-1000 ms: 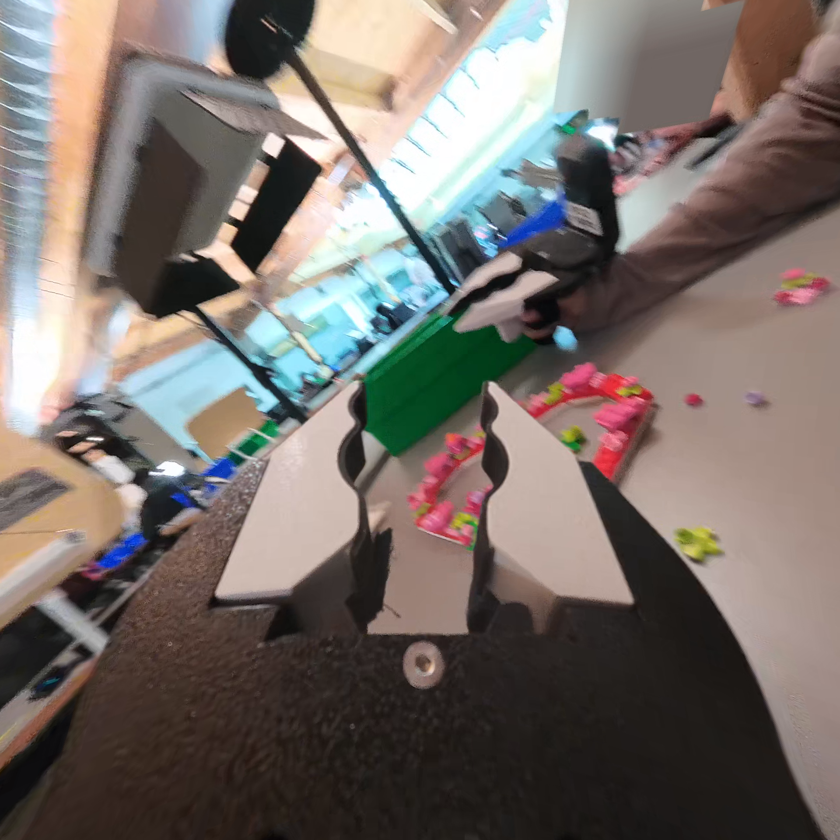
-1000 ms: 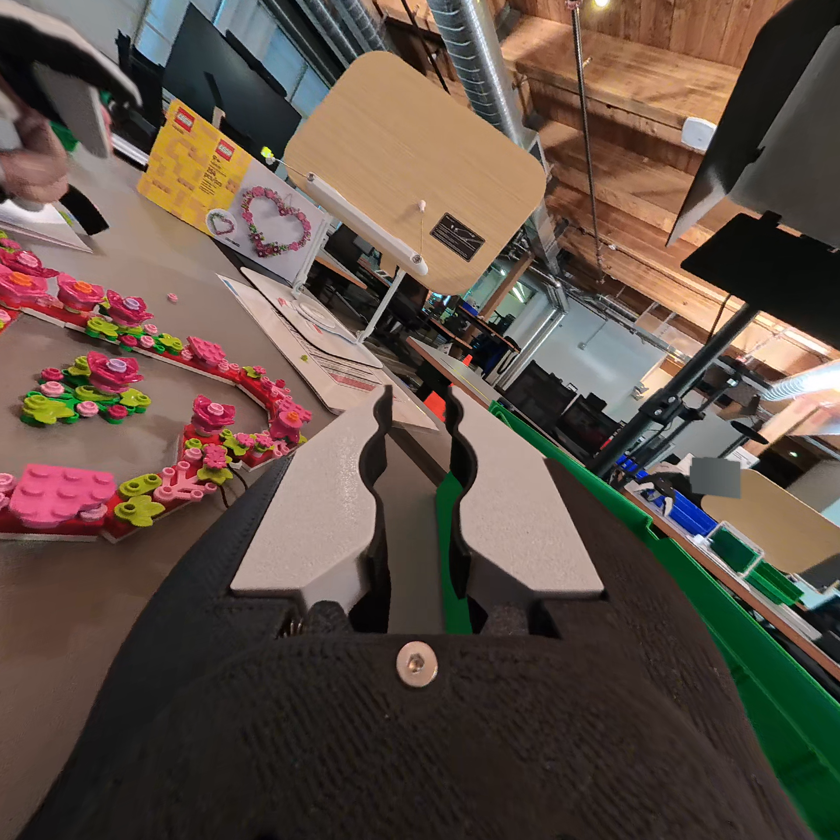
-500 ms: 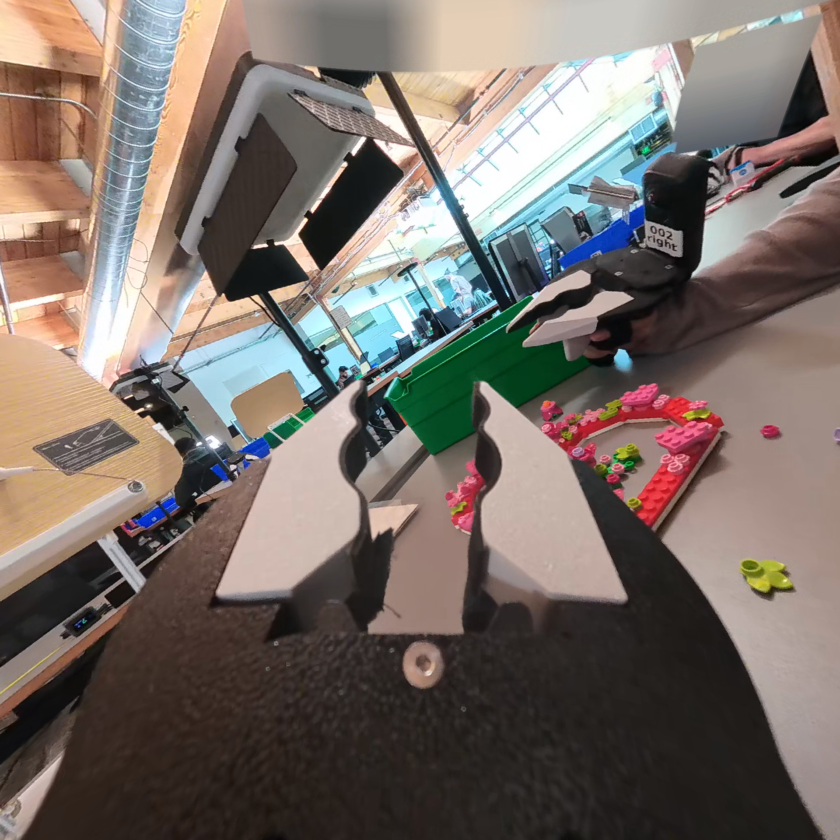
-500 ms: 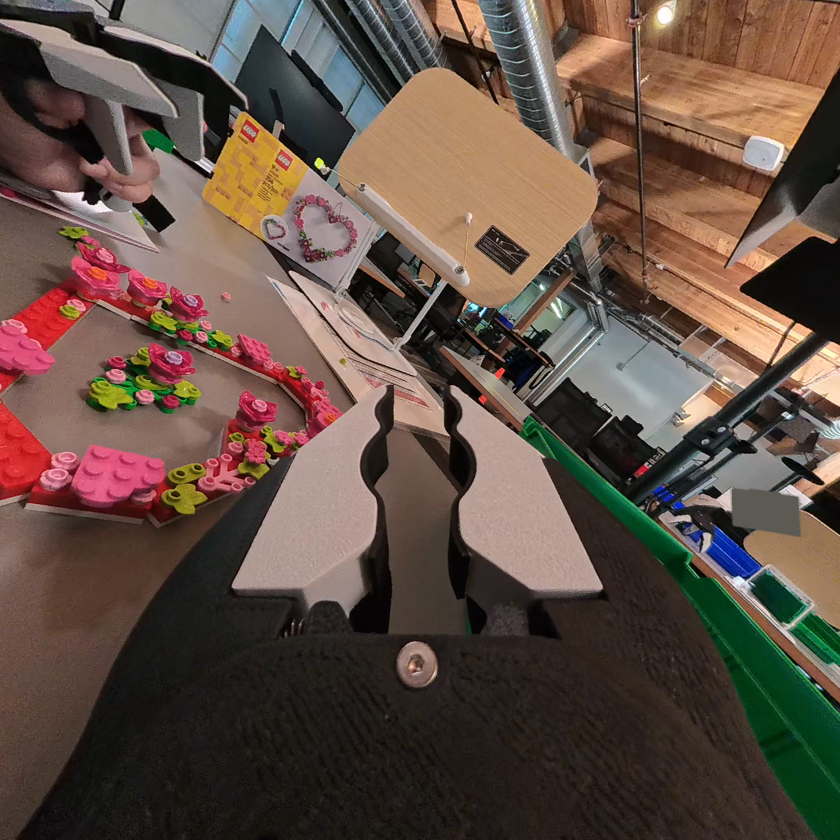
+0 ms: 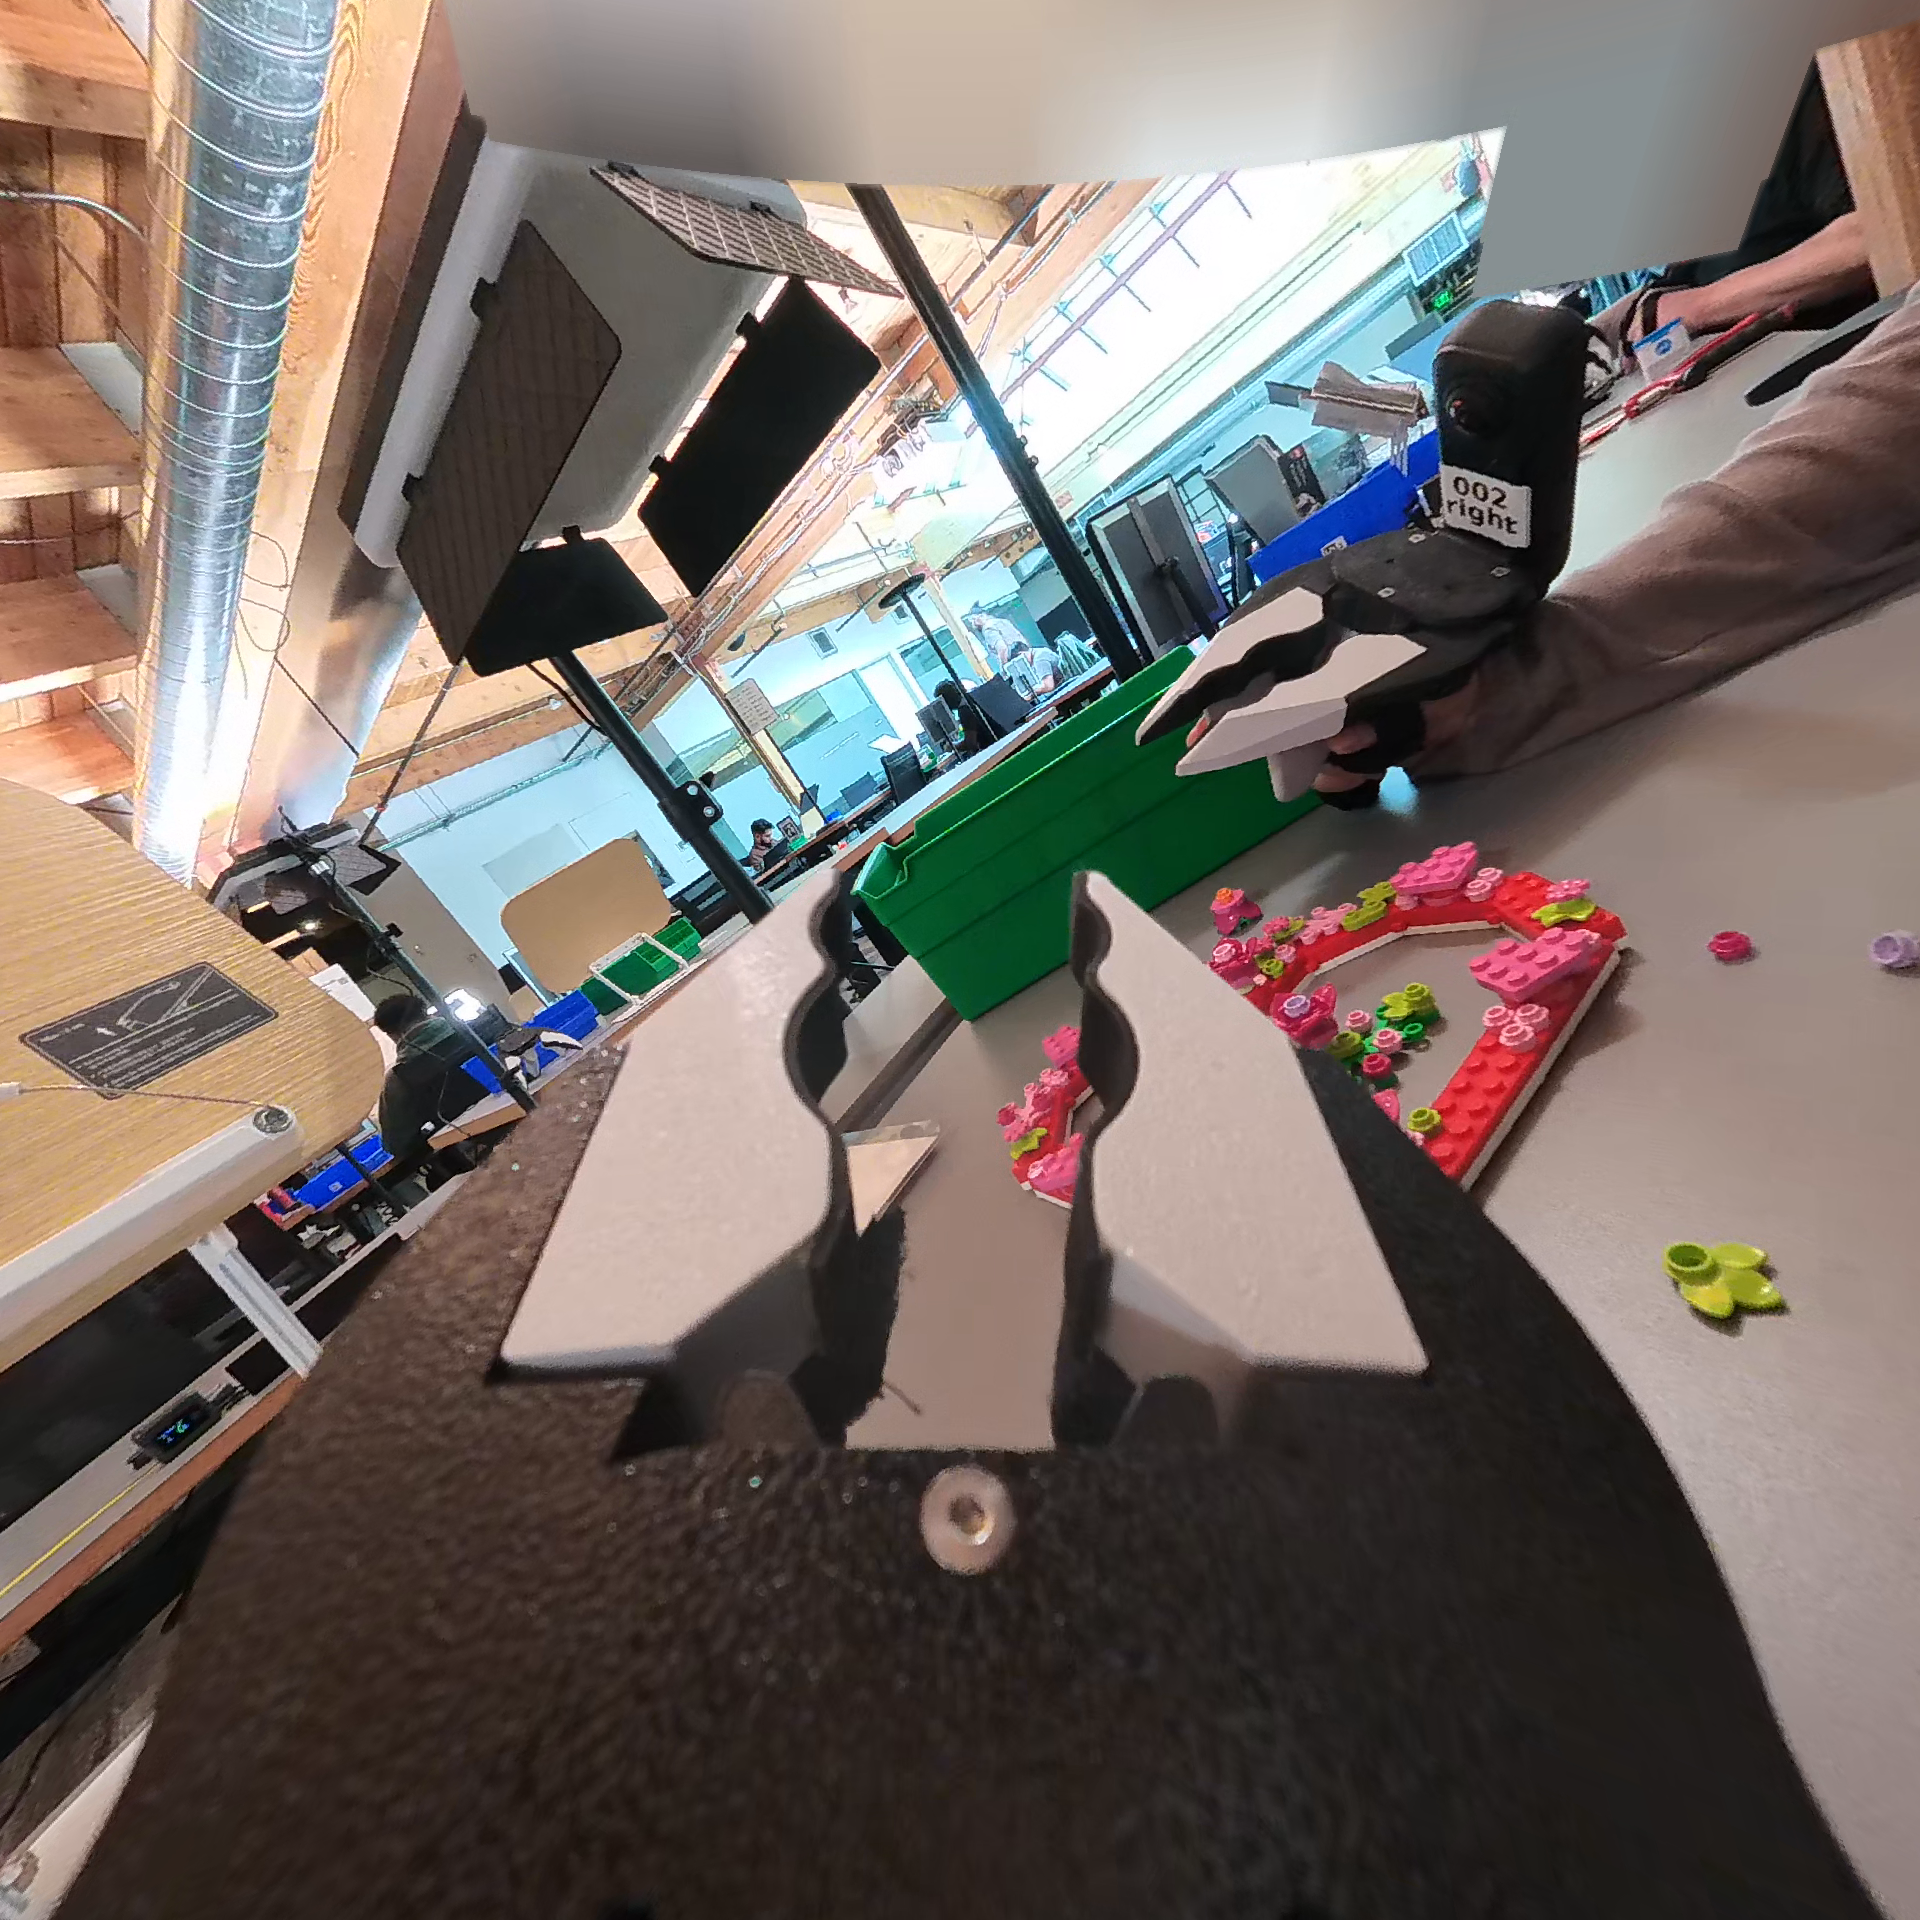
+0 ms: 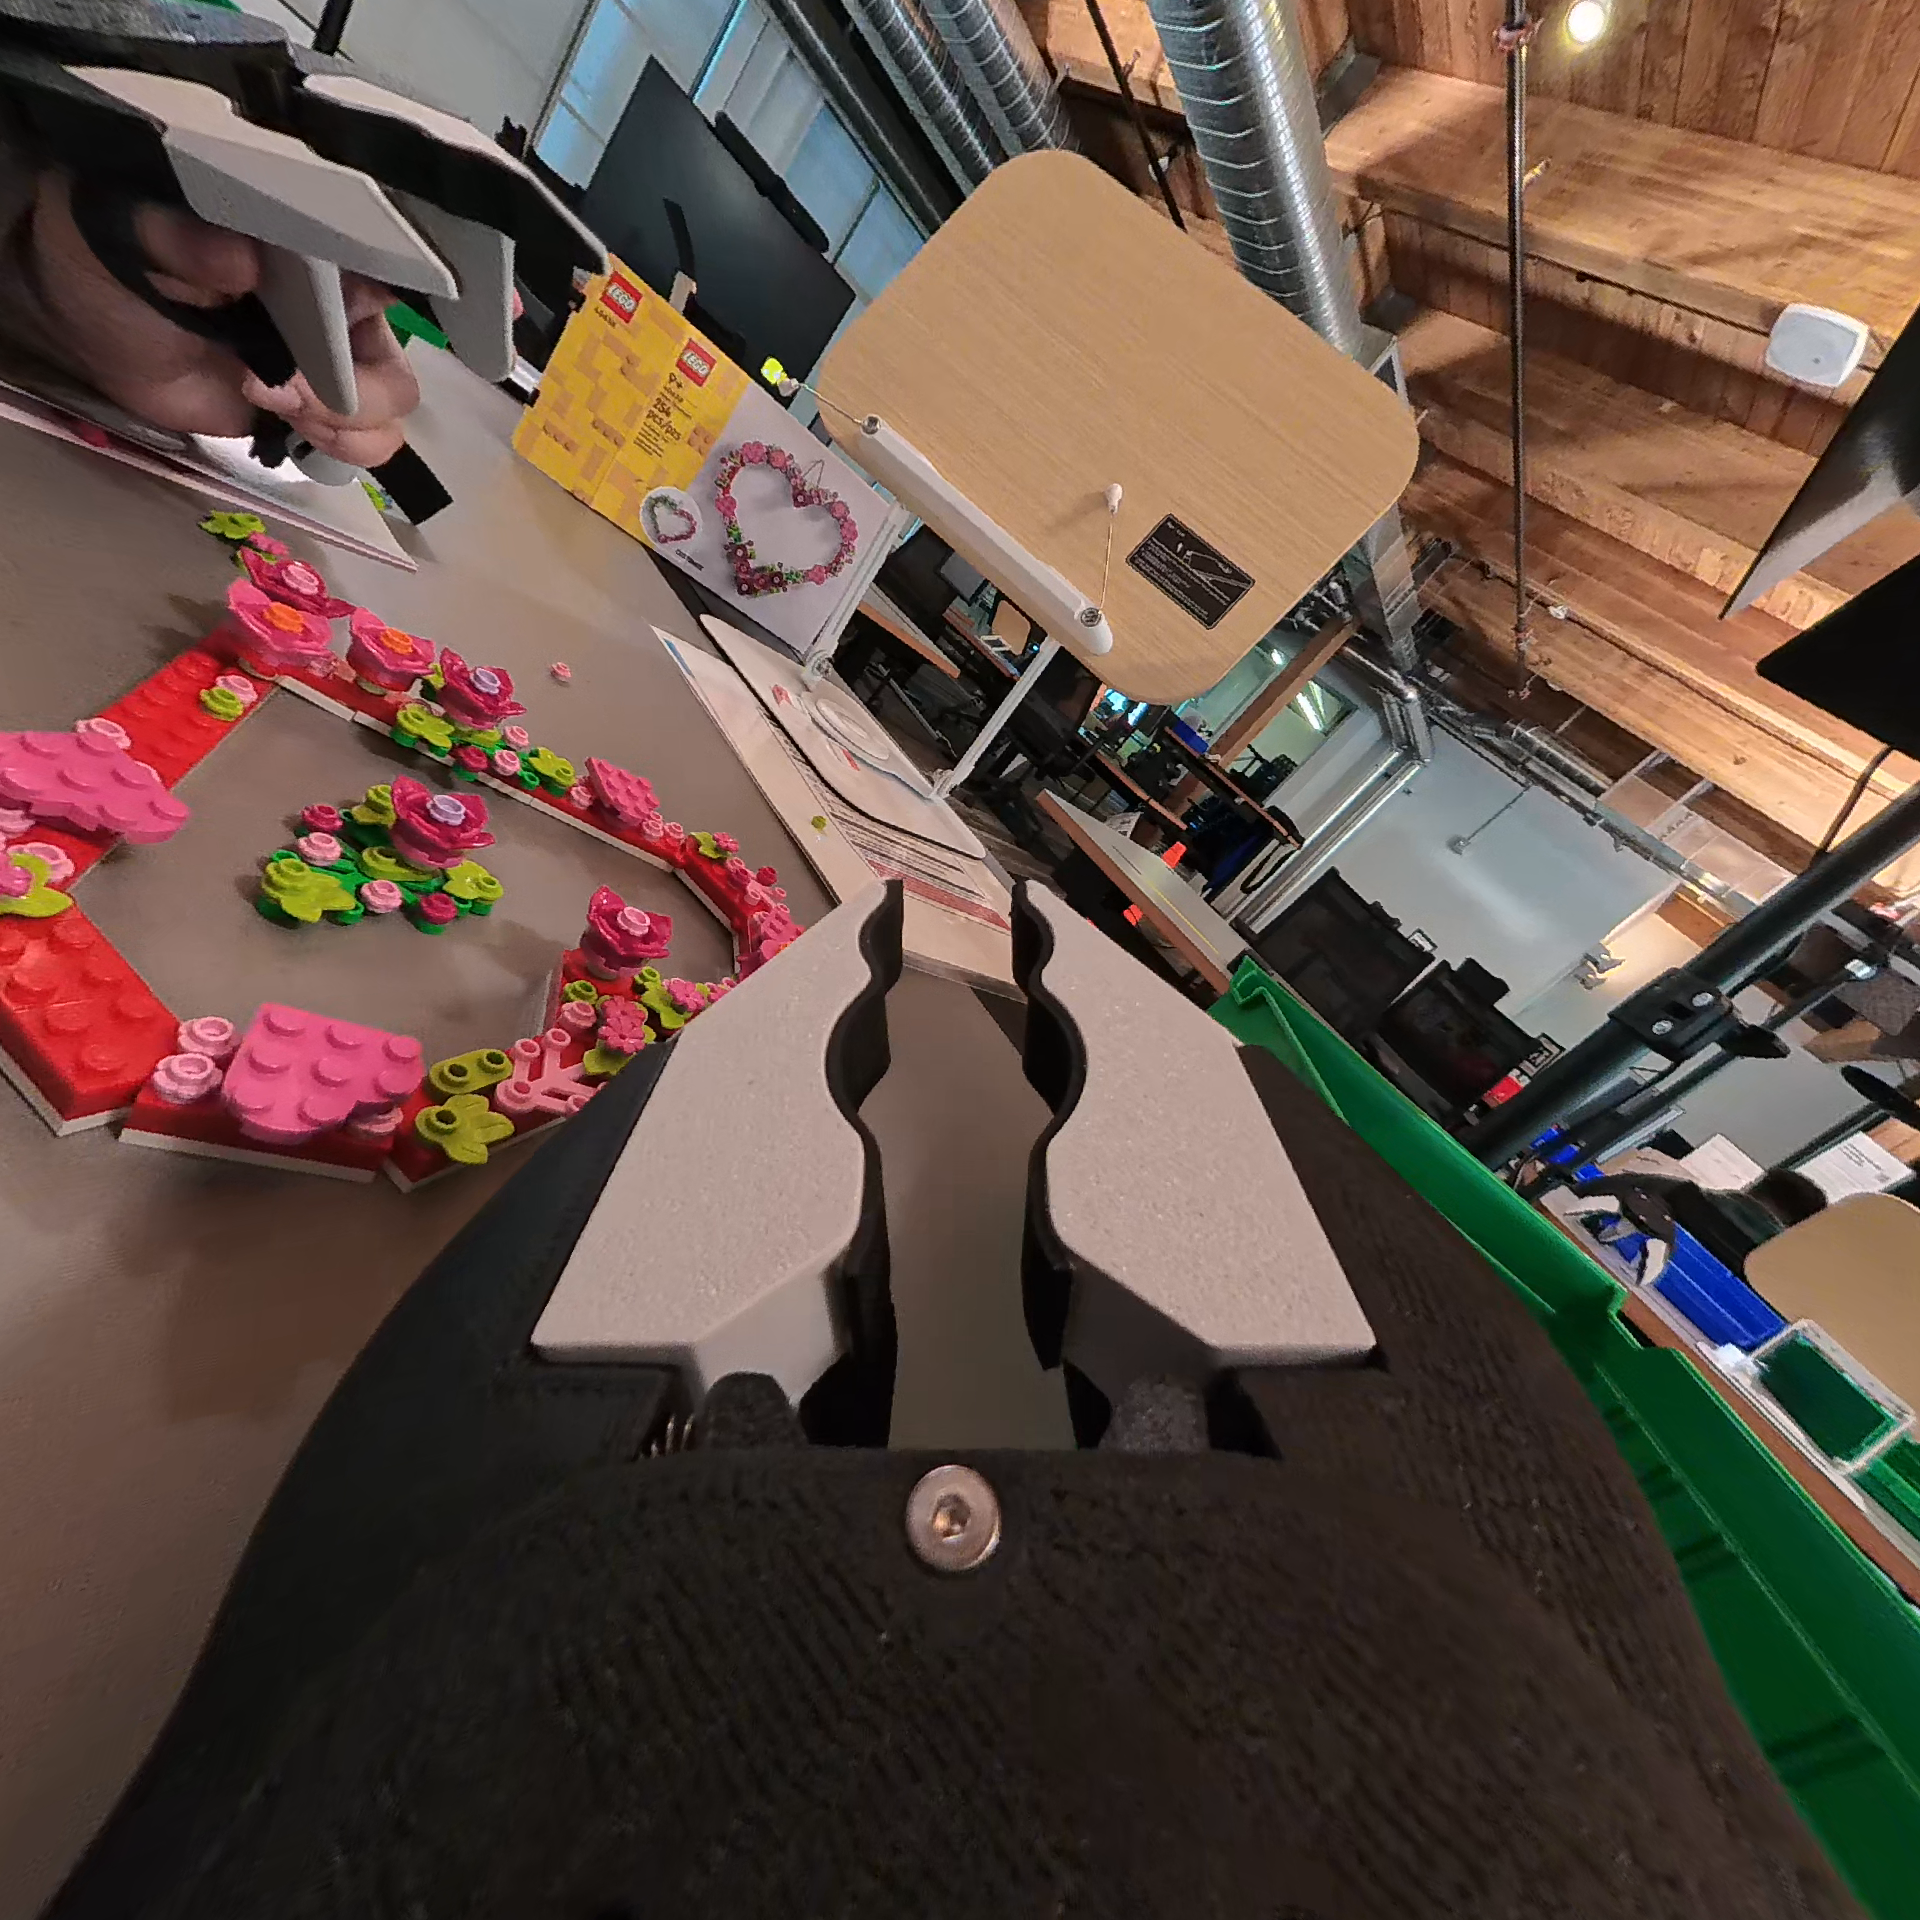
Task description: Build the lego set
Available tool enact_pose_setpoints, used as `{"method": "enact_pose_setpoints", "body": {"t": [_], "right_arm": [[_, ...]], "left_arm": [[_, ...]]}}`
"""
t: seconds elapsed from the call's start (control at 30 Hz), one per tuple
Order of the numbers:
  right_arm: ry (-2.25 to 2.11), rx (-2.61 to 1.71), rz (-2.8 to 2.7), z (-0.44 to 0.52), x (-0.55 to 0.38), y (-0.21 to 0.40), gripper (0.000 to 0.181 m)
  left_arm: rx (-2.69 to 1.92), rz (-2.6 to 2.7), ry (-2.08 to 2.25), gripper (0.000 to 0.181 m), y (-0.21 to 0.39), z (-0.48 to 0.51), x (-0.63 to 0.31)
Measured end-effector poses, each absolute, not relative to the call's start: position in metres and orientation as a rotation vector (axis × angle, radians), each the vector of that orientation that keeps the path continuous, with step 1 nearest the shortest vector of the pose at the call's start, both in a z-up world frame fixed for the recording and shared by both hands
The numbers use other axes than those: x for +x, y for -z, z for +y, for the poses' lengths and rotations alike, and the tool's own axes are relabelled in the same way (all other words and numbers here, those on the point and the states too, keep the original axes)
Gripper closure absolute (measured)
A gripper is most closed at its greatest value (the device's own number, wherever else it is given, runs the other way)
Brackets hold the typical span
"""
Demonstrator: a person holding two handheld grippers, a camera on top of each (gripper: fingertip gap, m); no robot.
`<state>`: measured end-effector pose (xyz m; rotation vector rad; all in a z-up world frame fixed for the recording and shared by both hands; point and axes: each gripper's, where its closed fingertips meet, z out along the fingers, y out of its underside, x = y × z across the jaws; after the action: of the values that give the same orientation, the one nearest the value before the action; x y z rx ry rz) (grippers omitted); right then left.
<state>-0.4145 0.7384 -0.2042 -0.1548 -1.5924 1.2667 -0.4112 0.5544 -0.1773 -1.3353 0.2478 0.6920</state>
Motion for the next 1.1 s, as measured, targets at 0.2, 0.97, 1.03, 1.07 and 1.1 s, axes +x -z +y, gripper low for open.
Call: {"method": "enact_pose_setpoints", "body": {"t": [0.2,0.97,1.03,1.07,1.1], "right_arm": [[-1.267,-0.162,-1.593,0.739,-0.416,0.204,0.162],[-1.312,-0.126,-1.576,0.731,-0.394,0.195,0.163],[-1.279,0.038,-1.561,0.715,-0.367,0.183,0.164],[-1.269,0.084,-1.626,0.706,-0.356,0.188,0.164],[-1.285,0.108,-1.738,0.698,-0.344,0.198,0.164]], "left_arm": [[-1.346,0.261,-0.694,0.142,0.180,0.556,-0.410],[-1.359,0.264,-0.697,0.137,0.181,0.557,-0.410],[-1.358,0.266,-0.695,0.137,0.181,0.557,-0.409],[-1.358,0.268,-0.694,0.137,0.181,0.557,-0.409],[-1.357,0.269,-0.693,0.137,0.181,0.557,-0.409]]}}
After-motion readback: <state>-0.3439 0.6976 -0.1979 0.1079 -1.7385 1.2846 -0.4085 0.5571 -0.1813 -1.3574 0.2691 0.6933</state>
